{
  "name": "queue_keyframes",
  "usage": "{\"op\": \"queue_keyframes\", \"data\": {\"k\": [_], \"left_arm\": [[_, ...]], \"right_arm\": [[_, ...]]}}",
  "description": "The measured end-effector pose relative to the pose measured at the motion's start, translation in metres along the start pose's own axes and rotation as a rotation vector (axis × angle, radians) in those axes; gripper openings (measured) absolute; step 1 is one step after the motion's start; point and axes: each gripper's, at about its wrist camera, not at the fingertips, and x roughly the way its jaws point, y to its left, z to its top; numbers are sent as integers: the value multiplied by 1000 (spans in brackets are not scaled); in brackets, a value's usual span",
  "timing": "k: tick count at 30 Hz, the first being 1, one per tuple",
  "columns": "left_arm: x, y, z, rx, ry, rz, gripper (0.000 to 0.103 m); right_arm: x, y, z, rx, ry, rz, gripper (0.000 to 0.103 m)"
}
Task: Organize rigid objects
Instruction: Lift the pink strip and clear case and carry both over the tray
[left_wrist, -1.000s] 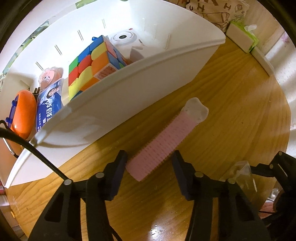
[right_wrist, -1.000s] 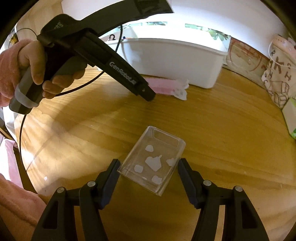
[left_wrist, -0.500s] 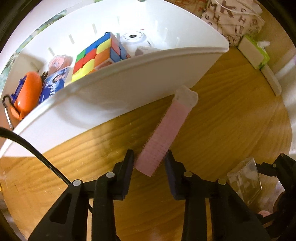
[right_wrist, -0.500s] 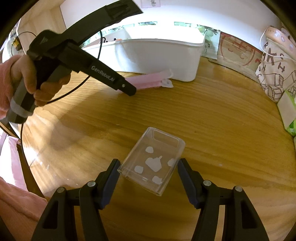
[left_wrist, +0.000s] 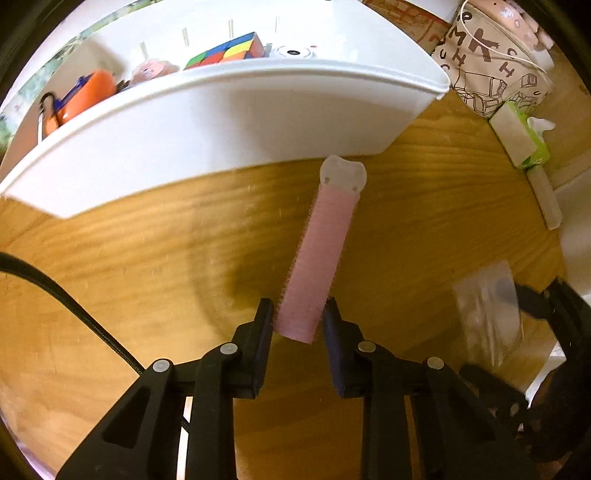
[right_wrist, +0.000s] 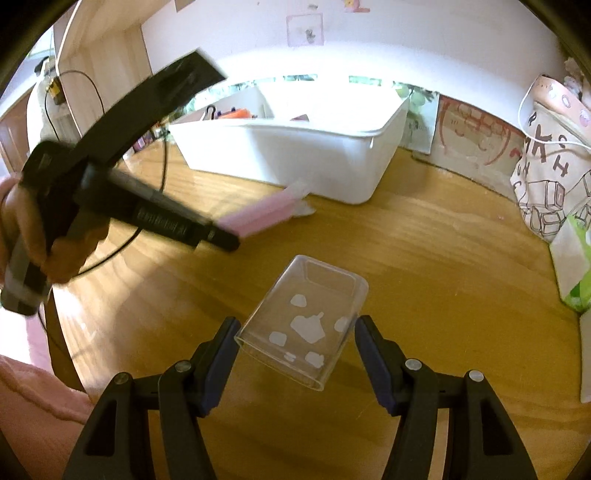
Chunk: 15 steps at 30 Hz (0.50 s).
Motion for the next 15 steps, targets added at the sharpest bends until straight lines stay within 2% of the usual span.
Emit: {"op": "queue_keyframes", "data": {"k": [8, 11, 15], "left_arm": [[-11, 6, -19, -95, -25, -34, 28], [-30, 20, -36, -136, -54, -51, 28], [-49, 30, -48, -198, -68, -38, 28]], "right_arm": [[2, -10, 14, 20, -66, 49, 64], [2, -7, 23, 7, -73, 61, 64], [1, 2, 36, -35, -87, 71, 64]]}}
